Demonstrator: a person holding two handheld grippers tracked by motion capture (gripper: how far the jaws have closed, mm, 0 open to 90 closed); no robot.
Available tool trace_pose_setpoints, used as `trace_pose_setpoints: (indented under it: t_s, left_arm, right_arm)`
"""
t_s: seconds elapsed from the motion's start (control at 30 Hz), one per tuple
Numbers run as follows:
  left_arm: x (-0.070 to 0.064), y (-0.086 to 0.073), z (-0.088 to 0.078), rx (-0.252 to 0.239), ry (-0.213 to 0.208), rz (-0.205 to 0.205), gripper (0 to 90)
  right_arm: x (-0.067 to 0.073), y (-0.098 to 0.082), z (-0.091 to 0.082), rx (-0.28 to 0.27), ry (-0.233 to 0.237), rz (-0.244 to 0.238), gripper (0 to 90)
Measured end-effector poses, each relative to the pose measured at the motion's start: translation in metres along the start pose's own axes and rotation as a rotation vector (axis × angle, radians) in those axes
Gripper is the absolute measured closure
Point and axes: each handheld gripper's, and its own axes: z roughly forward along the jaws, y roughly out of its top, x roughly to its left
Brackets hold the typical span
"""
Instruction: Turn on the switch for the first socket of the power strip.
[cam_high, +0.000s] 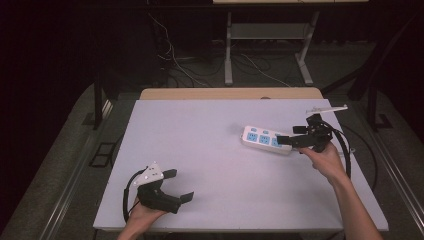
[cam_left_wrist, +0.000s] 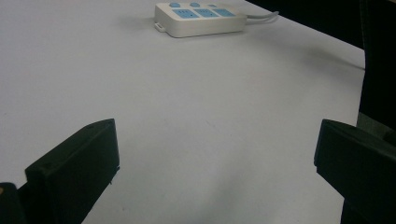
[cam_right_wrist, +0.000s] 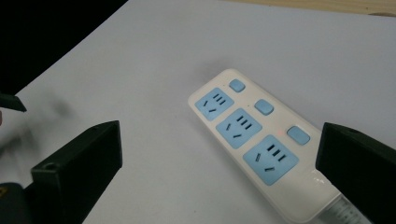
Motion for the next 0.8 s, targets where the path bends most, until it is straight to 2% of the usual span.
trace_pose_setpoints:
  t_s: [0.43,0.8]
  left_arm:
    - [0.0,0.0,0.0,0.0,0.001,-0.001,0.0]
    - [-0.001,0.0,0.0,0.001,0.003,0.0,0.0]
  right_arm:
    - [0.011,-0.028,-0.012,-0.037,0.043,-0.017,0.2]
    - [0.024,-0.056,-0.014,-0.006,0.065,-0.042,0.3]
